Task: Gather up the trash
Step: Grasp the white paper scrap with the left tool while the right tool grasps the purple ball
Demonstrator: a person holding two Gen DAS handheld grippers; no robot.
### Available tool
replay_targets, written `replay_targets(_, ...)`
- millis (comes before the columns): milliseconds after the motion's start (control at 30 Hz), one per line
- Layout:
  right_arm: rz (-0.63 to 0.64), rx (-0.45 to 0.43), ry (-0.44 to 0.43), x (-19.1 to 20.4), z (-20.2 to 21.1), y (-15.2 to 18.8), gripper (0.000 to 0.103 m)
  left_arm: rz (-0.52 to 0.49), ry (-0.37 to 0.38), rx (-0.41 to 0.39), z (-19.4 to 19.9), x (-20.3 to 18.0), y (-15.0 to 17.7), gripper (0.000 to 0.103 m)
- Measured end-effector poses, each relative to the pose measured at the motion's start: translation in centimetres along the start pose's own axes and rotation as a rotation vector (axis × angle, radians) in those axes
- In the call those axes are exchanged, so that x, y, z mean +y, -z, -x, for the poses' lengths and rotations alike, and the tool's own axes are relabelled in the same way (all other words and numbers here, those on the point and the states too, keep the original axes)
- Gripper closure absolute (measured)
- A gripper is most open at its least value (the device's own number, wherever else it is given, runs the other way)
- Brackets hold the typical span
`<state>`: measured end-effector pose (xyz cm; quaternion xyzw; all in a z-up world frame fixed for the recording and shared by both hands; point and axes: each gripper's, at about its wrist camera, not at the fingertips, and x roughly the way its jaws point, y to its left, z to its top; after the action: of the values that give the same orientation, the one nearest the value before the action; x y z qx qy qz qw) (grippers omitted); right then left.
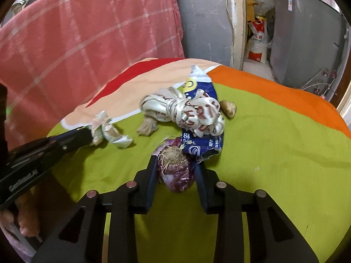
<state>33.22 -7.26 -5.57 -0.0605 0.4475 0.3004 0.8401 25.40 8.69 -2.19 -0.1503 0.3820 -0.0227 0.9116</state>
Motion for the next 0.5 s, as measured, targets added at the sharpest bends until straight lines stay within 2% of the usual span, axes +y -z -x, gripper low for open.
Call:
replay_targets(233,-0.001,0.006,-0.062,0.3,2.6,2.3,0.073,-0.001,0.017,0.007,0.9,-0.5,1.1,0.099)
replay_targets(500,0.005,-0.027,-0.034,0.9,4.6,4.0,0.068,-0.015,0.023,0.013,1.9,-1.6,2.6,0.099)
